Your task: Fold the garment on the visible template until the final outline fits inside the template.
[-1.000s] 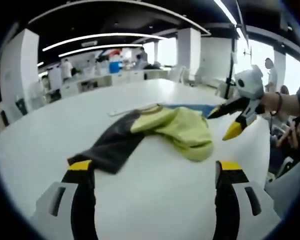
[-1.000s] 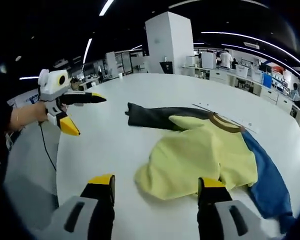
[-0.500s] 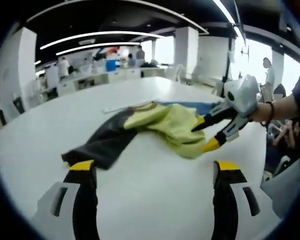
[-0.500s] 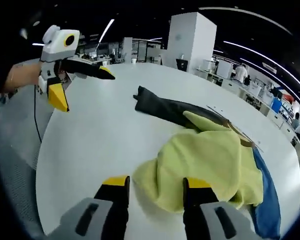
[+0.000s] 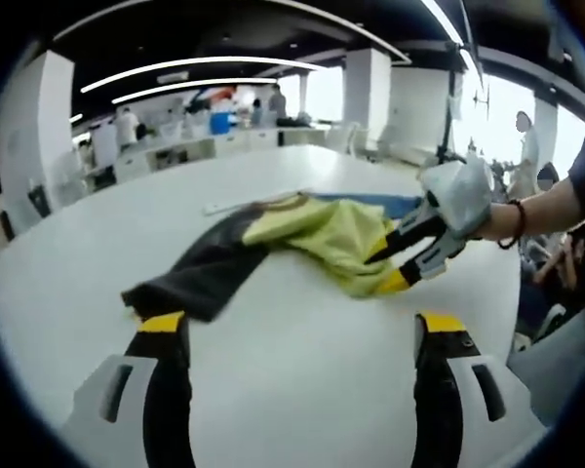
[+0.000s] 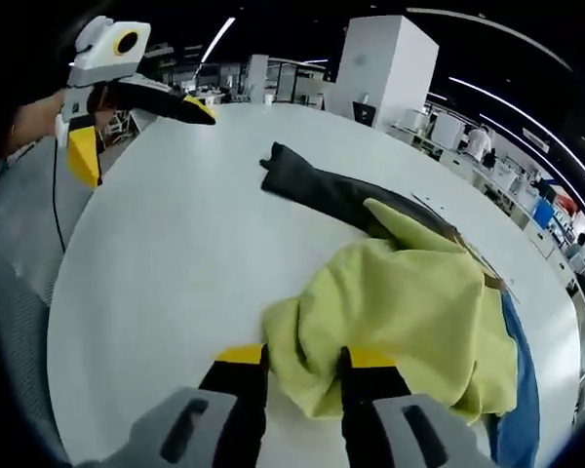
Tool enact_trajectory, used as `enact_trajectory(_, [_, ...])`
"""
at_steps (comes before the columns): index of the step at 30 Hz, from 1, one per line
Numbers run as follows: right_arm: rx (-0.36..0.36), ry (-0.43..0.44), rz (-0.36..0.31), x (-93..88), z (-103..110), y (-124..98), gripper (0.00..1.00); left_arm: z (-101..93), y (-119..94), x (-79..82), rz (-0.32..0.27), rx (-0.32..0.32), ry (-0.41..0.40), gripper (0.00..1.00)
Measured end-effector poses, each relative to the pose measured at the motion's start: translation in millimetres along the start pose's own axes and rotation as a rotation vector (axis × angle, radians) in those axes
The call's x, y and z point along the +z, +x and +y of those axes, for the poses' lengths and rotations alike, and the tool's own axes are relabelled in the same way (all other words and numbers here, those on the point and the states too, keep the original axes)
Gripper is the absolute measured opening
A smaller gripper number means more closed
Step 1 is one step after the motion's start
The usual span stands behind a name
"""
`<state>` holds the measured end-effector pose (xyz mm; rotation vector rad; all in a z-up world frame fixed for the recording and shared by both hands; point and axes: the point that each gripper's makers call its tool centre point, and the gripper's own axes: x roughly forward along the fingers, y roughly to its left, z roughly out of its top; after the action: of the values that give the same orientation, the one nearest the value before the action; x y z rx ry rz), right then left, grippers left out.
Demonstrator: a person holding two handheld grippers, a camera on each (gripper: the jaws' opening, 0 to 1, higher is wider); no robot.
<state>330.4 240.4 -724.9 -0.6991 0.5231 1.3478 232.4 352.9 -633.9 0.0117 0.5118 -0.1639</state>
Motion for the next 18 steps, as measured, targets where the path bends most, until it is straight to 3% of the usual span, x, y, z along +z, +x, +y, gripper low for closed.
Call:
enact_trajectory(7, [-0.036, -0.012, 0.02, -2.1, -7.7, -1.5, 0.06, -1.5, 0.9, 0.7, -0.004, 0.002, -0.002, 0.91])
enact_trajectory(10, [-0.02, -0.008, 0.005, 3.4, -10.0, -8.6, 0.01, -3.6, 1.7, 0.4, 0.002, -0.002, 0.003, 0.9])
enact_trajectory(18, [-0.008, 0.018, -0.054, 23.4, -18.7, -34.1, 0.0, -5.3, 2.5, 3.8, -0.01, -0.01, -0.007, 0.89])
